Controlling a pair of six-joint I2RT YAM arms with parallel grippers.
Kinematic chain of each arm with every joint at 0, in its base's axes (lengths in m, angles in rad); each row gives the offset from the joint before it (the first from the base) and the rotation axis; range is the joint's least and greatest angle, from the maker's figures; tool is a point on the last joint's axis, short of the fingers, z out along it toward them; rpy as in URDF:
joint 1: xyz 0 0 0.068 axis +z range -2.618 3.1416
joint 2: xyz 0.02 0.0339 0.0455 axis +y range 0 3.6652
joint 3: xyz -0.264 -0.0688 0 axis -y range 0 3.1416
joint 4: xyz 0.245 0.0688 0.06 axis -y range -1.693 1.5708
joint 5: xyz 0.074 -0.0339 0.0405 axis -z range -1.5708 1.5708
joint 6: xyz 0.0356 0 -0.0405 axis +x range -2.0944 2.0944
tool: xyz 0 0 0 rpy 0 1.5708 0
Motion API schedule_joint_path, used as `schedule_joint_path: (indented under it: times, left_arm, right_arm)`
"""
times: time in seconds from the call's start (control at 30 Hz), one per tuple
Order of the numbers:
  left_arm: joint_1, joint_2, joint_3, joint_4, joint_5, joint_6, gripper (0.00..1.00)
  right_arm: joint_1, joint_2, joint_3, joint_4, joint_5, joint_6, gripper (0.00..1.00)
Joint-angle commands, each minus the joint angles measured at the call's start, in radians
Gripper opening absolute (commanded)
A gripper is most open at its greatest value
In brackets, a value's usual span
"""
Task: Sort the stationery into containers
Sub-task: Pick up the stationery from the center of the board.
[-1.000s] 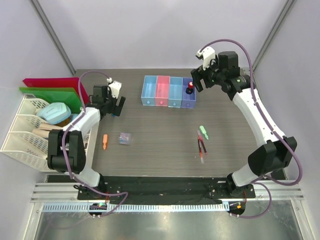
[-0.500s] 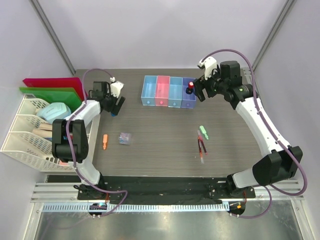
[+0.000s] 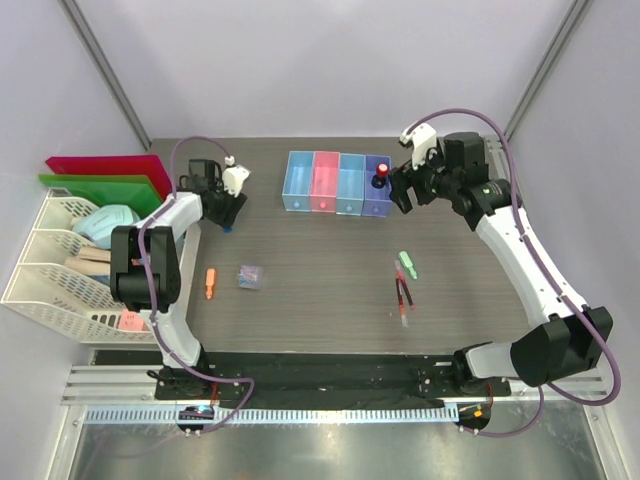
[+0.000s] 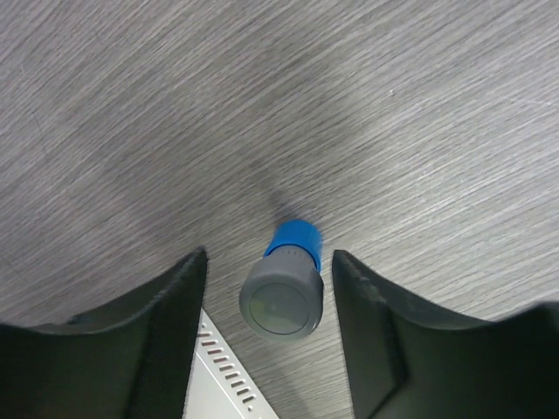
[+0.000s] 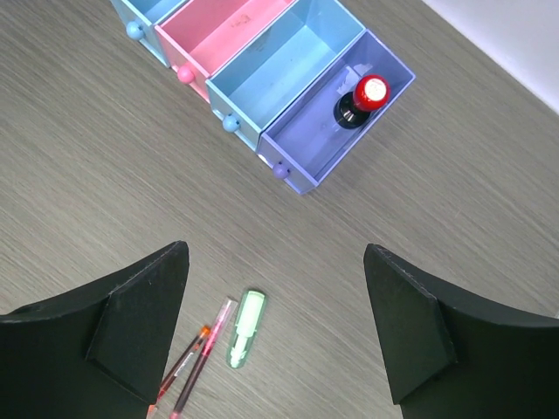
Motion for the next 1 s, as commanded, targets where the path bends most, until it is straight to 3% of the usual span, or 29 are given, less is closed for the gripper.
schedule_joint_path:
  times: [0.0,0.23,0.4,0.7,0.97]
  left_arm:
    - [0.008,0.015,0.059,-0.033,0.024,0.033,0.54]
    - [0.008,0.028,0.079,-0.094,0.024,0.059,0.23]
    - [0.006,0.020,0.085,-0.129,0.029,0.065,0.00]
    - [0.008,-0.073,0.116,-0.195,0.142,0.011,0.00]
    - [-0.014,-0.324,-0.007,0.091,0.414,-0.292,0.00]
  right_arm:
    - [0.004,-0.045,-0.015,0.036,-0.017,0.014,0.88]
    - [0.004,-0.045,-0.029,0.042,-0.019,0.012,0.99]
    - [0.004,-0.039,-0.035,0.046,-0.028,0.024,1.00]
    - [0.004,0.006,-0.079,0.068,-0.094,0.061,1.00]
    - [-0.004,0.102,-0.067,0.086,-0.549,0.121,1.00]
